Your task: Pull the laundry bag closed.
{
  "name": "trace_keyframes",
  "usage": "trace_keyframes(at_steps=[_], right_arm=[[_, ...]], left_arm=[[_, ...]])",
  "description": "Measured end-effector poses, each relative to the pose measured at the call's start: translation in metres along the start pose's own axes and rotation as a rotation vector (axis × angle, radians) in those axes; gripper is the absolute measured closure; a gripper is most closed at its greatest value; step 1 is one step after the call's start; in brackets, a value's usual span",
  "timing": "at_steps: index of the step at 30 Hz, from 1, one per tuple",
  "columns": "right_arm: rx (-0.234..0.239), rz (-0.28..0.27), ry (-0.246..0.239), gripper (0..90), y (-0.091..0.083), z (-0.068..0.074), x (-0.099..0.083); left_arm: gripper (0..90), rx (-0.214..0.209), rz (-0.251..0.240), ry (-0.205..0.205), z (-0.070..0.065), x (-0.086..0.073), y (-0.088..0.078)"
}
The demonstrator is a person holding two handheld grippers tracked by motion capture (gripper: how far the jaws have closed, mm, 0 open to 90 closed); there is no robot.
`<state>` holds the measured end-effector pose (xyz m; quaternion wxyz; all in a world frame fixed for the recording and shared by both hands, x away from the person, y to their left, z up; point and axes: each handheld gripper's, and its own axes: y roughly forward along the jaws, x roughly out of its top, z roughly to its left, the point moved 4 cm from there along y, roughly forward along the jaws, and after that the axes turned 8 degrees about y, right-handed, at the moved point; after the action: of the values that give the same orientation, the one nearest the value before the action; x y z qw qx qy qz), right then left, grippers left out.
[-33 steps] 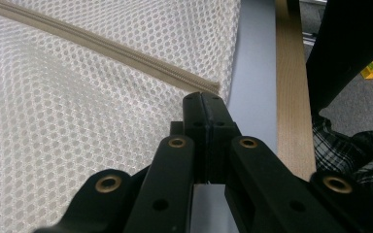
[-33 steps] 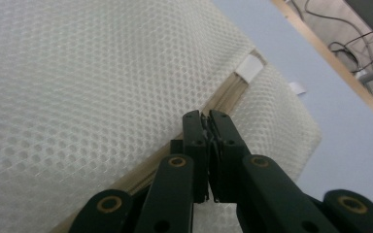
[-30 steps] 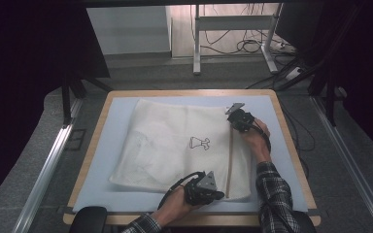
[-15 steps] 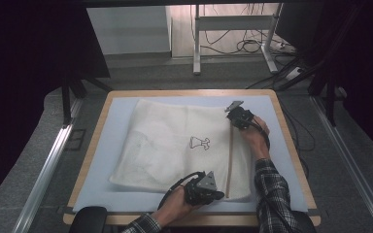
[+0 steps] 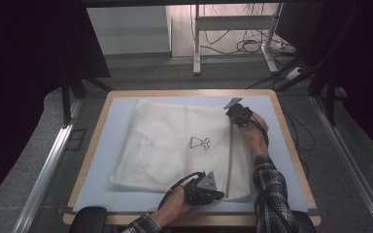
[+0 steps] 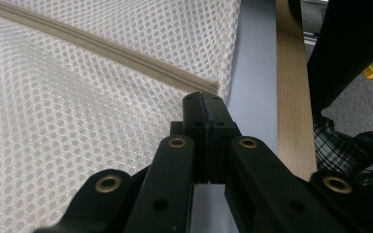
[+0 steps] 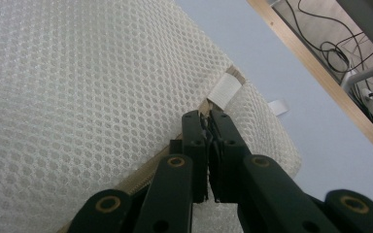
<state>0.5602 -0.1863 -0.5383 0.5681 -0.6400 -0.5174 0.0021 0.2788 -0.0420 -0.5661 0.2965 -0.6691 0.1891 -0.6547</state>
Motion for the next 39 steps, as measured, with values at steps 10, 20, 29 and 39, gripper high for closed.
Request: trace_keyframes(at_steps=[10,20,29,39], right_arm=[[-0.003,-0.012,0.007,85.5,0.005,-0.004,0.003],[-0.008,-0.013,0.011,85.5,0.011,-0.007,0.007],[-0.003,-0.012,0.022,85.4,0.013,-0.009,0.008],[-0.002,-0.016,0.04,85.2,0.015,-0.01,0.009]], left_arm=[[90.0,0.0,0.0,0.0,0.0,0.0,0.0],[90.0,0.003,0.002,0.002,0.0,0.0,0.0],[90.0,0.004,0.001,0.003,0.0,0.0,0.0],[90.0,0.004,0.001,0.003,0.0,0.0,0.0]])
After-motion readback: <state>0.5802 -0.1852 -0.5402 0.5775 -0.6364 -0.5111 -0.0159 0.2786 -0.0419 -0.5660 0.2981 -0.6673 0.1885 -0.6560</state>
